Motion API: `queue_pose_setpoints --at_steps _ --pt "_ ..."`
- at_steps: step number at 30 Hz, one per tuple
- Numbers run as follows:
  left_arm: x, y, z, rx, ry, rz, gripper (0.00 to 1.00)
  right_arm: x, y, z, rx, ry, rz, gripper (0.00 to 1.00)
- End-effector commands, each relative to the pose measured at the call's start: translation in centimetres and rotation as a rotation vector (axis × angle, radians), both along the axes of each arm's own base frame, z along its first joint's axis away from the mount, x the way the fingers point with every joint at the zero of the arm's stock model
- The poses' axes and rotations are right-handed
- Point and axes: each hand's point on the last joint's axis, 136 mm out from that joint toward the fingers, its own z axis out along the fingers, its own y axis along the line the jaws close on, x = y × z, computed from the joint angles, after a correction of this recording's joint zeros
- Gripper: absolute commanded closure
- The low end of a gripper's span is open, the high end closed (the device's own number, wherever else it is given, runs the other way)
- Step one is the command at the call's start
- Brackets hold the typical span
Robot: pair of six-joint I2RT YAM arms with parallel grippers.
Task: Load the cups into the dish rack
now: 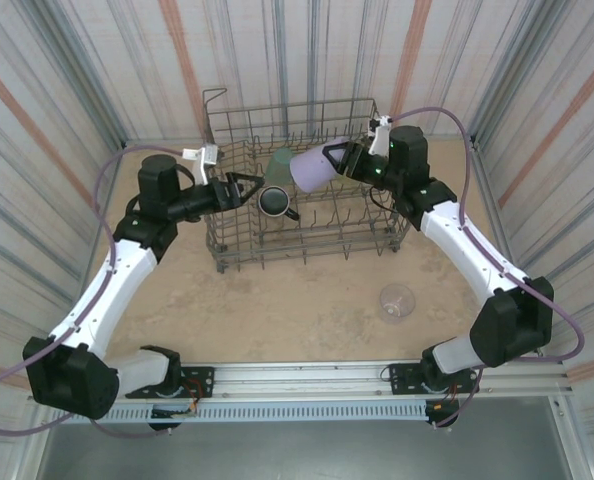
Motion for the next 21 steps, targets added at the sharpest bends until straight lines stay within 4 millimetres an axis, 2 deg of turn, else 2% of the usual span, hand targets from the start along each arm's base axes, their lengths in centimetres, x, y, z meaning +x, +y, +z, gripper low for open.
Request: queue_pose_setpoints --at_steps 1,11,21 --pt "-0.5 1.7 -0.6 0.062 0.011 0.043 0.01 0.2 -0.2 -1.0 -0.192 -0.034 -0.022 0.56" --pt "-1.1 5.6 -2.1 0.096 0.074 0.158 0.01 3.0 0.6 -2.9 -0.45 -0.032 -0.039 0.56" --pt "-1.6 7.2 -3.3 0.112 0.111 0.2 0.01 4.8 0.9 -5.6 -0.705 -0.05 -0.06 0.56"
